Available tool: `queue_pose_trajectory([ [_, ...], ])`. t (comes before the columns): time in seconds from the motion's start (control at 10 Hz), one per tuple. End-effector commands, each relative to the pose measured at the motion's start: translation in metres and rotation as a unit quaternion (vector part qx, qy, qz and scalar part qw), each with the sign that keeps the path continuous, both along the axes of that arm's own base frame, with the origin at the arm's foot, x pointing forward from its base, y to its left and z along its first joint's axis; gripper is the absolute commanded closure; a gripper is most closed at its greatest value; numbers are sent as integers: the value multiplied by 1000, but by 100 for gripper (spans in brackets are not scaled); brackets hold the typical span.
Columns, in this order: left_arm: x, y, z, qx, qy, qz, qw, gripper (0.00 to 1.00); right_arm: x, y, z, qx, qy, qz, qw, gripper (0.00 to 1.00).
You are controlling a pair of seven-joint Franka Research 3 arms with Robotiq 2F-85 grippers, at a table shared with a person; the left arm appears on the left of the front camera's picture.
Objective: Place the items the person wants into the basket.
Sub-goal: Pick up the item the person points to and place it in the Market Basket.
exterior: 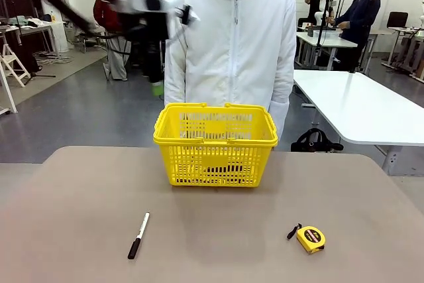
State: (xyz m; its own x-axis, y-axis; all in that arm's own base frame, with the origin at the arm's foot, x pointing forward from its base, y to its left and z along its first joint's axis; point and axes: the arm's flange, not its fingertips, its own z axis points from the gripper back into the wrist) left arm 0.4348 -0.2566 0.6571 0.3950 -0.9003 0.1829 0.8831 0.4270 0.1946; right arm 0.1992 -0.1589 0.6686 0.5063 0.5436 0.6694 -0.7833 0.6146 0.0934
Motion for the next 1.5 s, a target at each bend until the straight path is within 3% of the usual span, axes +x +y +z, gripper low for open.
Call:
queue_pose_trajectory([
  [0.0,-82,64,-22,-36,-37,-10,999,0,0,1,1,12,-5,14,1000,11],
  [0.1,-105,78,-30,-42,-37,-2,998,0,0,1,1,12,-5,14,1000,11],
  [0.4,-132,112,-55,-71,-34,15,997,0,0,1,1,12,-5,14,1000,11],
  [0.6,-134,122,-59,-85,-34,42,995,0,0,1,1,12,-5,14,1000,11],
  [0.7,-136,118,-56,-60,-25,22,998,0,0,1,1,12,-5,14,1000,11],
  [1.2,-136,118,-56,-60,-25,22,998,0,0,1,1,12,-5,14,1000,11],
  [1.3,-136,119,-58,-66,-27,21,997,0,0,1,1,12,-5,14,1000,11],
  [1.4,-138,149,-40,-119,-14,2,993,0,0,1,1,12,-5,14,1000,11],
])
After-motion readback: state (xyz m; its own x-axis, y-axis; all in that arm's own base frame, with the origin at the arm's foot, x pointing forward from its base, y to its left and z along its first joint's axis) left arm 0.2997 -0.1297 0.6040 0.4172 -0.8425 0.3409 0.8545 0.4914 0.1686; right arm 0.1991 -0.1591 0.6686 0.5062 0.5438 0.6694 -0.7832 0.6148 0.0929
